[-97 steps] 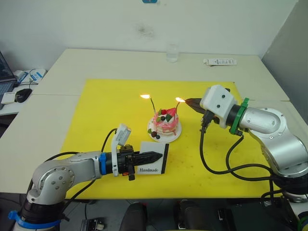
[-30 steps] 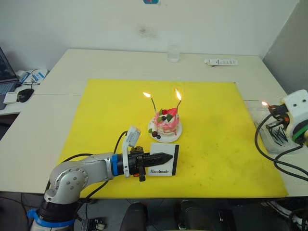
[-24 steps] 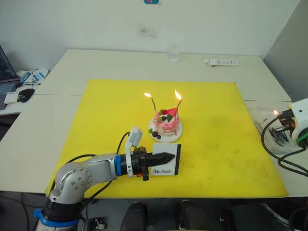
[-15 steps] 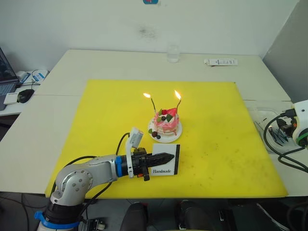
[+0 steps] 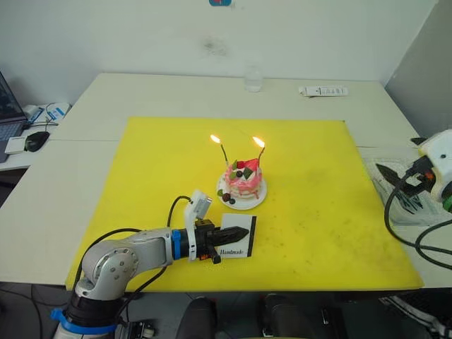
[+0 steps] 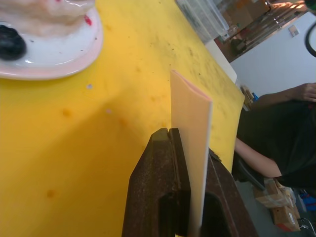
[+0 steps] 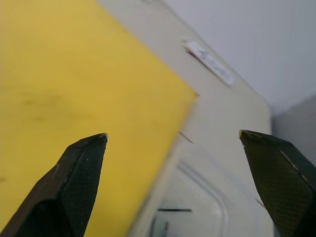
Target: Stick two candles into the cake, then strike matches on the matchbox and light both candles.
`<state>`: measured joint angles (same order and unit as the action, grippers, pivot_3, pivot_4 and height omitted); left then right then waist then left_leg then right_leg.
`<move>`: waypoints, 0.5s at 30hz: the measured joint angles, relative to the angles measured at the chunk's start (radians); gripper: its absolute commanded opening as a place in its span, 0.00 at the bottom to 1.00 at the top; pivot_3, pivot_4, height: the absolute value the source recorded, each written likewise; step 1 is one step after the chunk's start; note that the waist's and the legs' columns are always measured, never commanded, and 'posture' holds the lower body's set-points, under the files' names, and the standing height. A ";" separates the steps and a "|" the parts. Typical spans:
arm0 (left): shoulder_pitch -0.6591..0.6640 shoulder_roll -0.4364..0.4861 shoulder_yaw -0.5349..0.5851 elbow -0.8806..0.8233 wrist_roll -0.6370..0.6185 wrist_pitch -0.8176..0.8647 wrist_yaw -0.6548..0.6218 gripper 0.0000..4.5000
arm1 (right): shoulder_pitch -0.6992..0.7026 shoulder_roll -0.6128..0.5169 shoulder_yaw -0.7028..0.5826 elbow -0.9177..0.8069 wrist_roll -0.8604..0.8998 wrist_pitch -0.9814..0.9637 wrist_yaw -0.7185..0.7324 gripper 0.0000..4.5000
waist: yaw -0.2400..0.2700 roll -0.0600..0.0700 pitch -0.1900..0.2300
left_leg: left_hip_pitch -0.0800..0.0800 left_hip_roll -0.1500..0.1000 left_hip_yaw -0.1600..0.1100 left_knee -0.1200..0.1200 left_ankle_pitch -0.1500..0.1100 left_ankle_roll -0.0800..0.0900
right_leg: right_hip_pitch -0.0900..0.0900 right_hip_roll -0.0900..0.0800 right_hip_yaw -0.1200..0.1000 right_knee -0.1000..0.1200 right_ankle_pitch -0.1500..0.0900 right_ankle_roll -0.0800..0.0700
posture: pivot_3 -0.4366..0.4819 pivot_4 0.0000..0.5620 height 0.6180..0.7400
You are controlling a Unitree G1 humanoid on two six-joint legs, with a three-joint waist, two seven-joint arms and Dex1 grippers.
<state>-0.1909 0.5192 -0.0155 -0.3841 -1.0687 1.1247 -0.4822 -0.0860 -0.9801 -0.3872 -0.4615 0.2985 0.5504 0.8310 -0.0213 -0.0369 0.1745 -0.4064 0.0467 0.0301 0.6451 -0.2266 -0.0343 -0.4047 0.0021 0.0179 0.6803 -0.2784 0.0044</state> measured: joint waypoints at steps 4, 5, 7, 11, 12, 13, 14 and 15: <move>-0.034 0.008 -0.021 0.013 0.025 0.029 0.001 0.00 | -0.006 -0.064 0.060 -0.151 0.190 0.103 0.145 1.00 | -0.002 0.000 0.000 | 0.001 0.000 -0.001 0.000 0.000 0.000 | 0.001 0.000 -0.001 0.000 0.000 0.000 | 0.48 0.27 1.00; -0.042 0.013 -0.025 0.019 0.035 0.034 0.000 0.00 | -0.014 -0.077 0.082 -0.180 0.237 0.132 0.172 1.00 | -0.002 0.000 0.000 | 0.001 0.000 -0.001 0.000 0.000 0.000 | 0.001 0.000 -0.001 0.000 0.000 0.000 | 0.48 0.27 1.00; -0.055 0.025 -0.030 0.028 0.050 0.044 -0.002 0.13 | -0.036 -0.081 0.119 -0.211 0.286 0.160 0.193 1.00 | -0.002 -0.001 0.000 | 0.001 0.000 0.000 0.000 0.000 0.000 | 0.001 0.000 0.000 0.000 0.000 0.000 | 0.48 0.27 1.00; -0.074 0.068 -0.056 0.028 0.101 0.045 -0.014 0.36 | -0.093 -0.079 0.183 -0.225 0.322 0.183 0.189 1.00 | -0.003 -0.001 0.001 | 0.000 0.000 -0.001 0.000 0.000 0.000 | 0.000 0.000 -0.001 0.000 0.000 0.000 | 0.48 0.27 1.00; -0.084 0.079 -0.063 0.016 0.117 0.044 -0.018 0.43 | -0.096 -0.077 0.197 -0.224 0.321 0.183 0.186 1.00 | -0.002 -0.001 0.001 | 0.000 0.000 -0.001 0.000 0.000 0.000 | 0.000 0.000 -0.001 0.000 0.000 0.000 | 0.48 0.27 1.00; -0.093 0.095 -0.073 -0.002 0.132 0.044 -0.024 0.50 | -0.099 -0.076 0.210 -0.224 0.321 0.183 0.181 1.00 | -0.002 -0.001 0.001 | 0.000 0.000 -0.001 0.000 0.000 0.000 | 0.000 0.000 -0.001 0.000 0.000 0.000 | 0.48 0.27 1.00; -0.104 0.112 -0.078 -0.017 0.142 0.044 -0.030 0.57 | -0.099 -0.073 0.219 -0.224 0.321 0.183 0.176 1.00 | -0.002 -0.002 0.001 | -0.001 0.000 -0.001 0.000 0.000 0.000 | 0.000 -0.001 -0.001 0.000 0.000 0.000 | 0.48 0.27 1.00; -0.115 0.131 -0.078 -0.038 0.150 0.046 -0.033 0.64 | -0.099 -0.070 0.225 -0.224 0.320 0.184 0.169 1.00 | -0.002 -0.002 0.001 | -0.001 0.000 -0.001 0.000 0.000 0.000 | 0.000 -0.001 -0.001 0.000 0.000 0.000 | 0.48 0.27 1.00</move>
<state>-0.3061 0.6505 -0.0933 -0.4222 -0.9186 1.1705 -0.5148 -0.1847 -1.0505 -0.1622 -0.6853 0.6188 0.7342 1.0000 -0.0229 -0.0384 0.1754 -0.4070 0.0463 0.0295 0.6450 -0.2266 -0.0344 -0.4049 0.0013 0.0173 0.6800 -0.2784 0.0045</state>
